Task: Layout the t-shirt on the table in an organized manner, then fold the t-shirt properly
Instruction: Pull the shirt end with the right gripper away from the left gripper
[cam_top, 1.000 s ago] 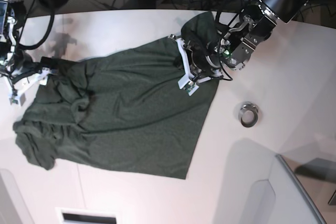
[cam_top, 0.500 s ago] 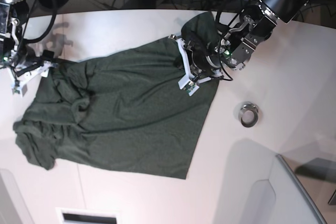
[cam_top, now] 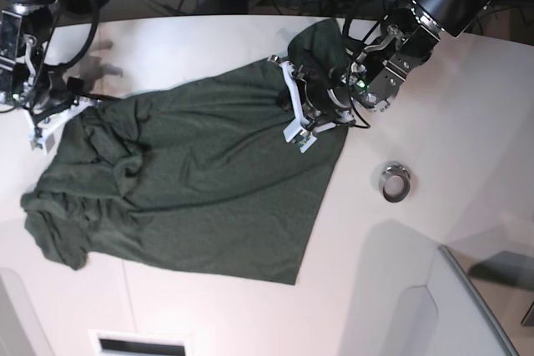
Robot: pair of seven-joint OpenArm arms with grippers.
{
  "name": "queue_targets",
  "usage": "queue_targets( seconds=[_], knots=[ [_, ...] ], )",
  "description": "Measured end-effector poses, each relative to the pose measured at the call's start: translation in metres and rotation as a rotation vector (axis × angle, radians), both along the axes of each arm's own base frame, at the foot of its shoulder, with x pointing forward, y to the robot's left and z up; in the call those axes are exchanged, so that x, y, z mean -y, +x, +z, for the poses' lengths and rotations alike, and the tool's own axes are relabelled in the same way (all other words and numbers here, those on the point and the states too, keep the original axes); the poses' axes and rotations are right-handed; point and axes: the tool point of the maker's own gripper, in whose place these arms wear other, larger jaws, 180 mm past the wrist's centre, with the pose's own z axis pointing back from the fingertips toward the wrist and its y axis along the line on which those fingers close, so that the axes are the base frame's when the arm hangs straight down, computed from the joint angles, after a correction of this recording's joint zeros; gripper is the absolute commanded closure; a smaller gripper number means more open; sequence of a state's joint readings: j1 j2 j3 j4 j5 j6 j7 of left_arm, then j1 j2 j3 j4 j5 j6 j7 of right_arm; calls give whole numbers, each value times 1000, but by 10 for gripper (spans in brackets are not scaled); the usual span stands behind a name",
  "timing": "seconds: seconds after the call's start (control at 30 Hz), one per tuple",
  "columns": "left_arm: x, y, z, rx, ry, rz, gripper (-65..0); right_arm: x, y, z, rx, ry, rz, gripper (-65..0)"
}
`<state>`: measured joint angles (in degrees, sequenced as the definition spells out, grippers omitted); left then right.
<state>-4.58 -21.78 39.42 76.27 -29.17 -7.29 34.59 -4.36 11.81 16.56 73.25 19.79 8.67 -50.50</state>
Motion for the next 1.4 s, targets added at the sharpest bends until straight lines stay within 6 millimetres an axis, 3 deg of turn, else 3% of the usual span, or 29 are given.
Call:
queue_targets(
  seconds=[0.1,0.23,0.3,0.4,0.57,0.7,0.77,0.9,0.97,1.03,1.1,1.17,1.23,1.3,1.4],
  knots=[
    [0,0,0,-2,0,0,0,17,4,0,33,-13,-33,-2],
    [0,0,0,1,-3,0,0,58,-24,2,17,-22,-191,0],
    [2,-3,0,-5,-10,-1,0,77,-34,11,8,-65,-199,0],
    [2,-5,-1,-10,-16,-1,0,97,-30,34,53,-133,-180,0],
    [0,-3,0,-8,-13,-1,0,105,-23,56,64,-166,-152,0],
    [-6,-1,-3,47,54,-52,0,112,-32,57,2,-189,-157,-6],
    [-8,-2,-4,71,81,-64,0,110,-37,56,-39,-172,-166,-56],
    [-7,-4,-4,74,77,-61,0,91,-35,59,3,-123,-194,-216],
    [-6,-4,-4,74,76,-59,0,91,-23,83,83,-157,-193,-288],
    [-7,-4,-4,74,78,-60,0,86,-3,106,160,-195,-139,-311],
    [-7,-4,-4,77,81,-62,0,68,31,117,215,-181,-40,-315],
    [-5,-3,-4,78,79,-63,0,51,63,107,233,-93,-7,-315],
    [-6,-3,-4,78,80,-63,0,46,87,84,183,0,-47,-306],
    [-6,-4,-4,77,79,-61,0,58,95,62,138,34,-104,-306],
    [-6,-4,-5,77,84,-64,0,78,103,49,165,25,-165,-306]
  ],
)
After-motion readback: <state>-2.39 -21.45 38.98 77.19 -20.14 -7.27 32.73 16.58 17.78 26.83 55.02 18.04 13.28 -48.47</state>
